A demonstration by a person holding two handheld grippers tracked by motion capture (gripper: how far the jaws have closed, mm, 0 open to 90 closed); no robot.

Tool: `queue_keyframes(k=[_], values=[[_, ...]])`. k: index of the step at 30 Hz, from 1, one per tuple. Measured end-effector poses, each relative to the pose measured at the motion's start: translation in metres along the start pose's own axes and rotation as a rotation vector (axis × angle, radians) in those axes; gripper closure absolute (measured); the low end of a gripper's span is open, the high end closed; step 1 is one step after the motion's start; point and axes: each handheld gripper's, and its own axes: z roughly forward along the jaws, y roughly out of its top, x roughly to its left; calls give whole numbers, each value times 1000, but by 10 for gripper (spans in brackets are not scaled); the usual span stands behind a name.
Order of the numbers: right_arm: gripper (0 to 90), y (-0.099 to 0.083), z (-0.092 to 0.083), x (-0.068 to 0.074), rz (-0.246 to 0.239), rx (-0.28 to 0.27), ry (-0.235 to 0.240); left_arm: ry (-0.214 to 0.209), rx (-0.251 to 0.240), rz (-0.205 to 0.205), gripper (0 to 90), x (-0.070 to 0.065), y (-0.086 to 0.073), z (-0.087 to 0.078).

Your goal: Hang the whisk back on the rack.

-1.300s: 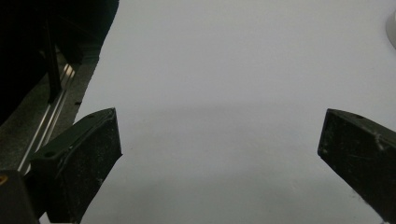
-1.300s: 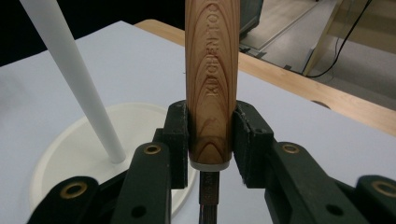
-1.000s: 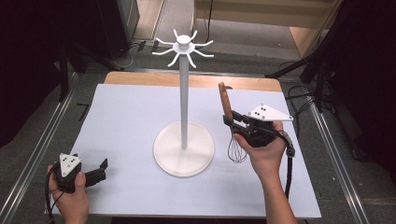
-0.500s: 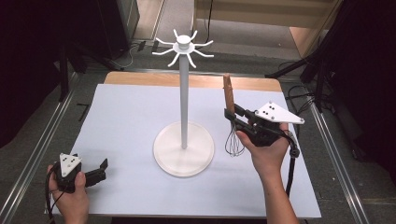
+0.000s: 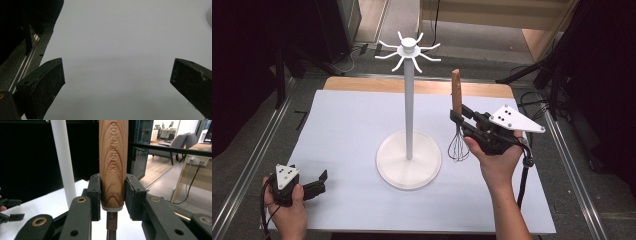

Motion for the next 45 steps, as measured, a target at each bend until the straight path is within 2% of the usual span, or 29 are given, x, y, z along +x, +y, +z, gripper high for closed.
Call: queue_keyframes(k=[10, 17, 22, 23, 26, 29, 45], values=[[701, 17, 2, 8, 13, -60, 47, -2, 0, -6, 3, 0, 0, 0], [701, 28, 1, 15, 1, -94, 66, -3, 1, -6, 3, 1, 0, 0], [701, 35, 0, 19, -14, -115, 98, -4, 0, -6, 3, 1, 0, 0], [701, 36, 0, 20, 2, -118, 116, -4, 0, -5, 3, 1, 0, 0], [701, 37, 0, 20, 5, -123, 124, -4, 0, -5, 3, 1, 0, 0], [701, 38, 0, 19, 19, -138, 154, -4, 2, -6, 3, 1, 0, 0], [701, 41, 8, 23, 11, -127, 184, -3, 1, -8, 3, 1, 0, 0]])
